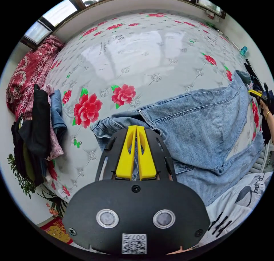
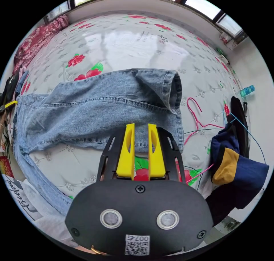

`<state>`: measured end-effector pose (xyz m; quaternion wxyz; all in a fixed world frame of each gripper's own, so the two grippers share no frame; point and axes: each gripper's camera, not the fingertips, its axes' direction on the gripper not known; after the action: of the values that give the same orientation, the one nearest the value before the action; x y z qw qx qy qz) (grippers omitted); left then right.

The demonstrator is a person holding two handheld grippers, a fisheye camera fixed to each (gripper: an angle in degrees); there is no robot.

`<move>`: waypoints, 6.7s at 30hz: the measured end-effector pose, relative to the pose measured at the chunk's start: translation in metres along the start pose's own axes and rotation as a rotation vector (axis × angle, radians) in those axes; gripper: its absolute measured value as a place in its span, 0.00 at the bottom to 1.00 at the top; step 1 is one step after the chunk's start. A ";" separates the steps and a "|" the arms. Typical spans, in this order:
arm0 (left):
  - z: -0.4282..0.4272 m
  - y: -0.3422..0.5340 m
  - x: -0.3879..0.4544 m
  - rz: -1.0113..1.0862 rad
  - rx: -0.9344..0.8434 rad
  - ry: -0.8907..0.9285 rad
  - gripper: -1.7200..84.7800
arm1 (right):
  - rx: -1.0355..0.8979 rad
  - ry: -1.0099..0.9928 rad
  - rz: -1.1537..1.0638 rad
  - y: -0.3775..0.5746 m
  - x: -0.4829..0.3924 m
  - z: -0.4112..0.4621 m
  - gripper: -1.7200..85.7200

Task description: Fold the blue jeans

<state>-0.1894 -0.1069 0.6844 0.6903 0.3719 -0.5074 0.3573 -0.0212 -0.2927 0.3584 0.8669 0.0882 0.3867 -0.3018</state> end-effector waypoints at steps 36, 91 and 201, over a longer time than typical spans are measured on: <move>-0.094 0.247 -0.045 -0.263 -0.032 0.090 0.02 | 0.263 -0.707 -0.760 0.100 -0.307 -0.055 0.03; -0.159 0.275 -0.097 -0.057 -0.122 0.357 0.07 | -0.145 -0.301 -1.738 -0.053 -0.673 0.006 0.07; -0.220 0.479 -0.099 -1.017 0.284 1.161 0.03 | 0.253 -0.952 1.195 0.534 0.121 -0.010 0.10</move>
<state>-0.5334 0.2987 0.6152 0.8697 0.3971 0.2176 0.1962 0.3513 0.0851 0.2206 0.9388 0.2410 -0.1782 0.1700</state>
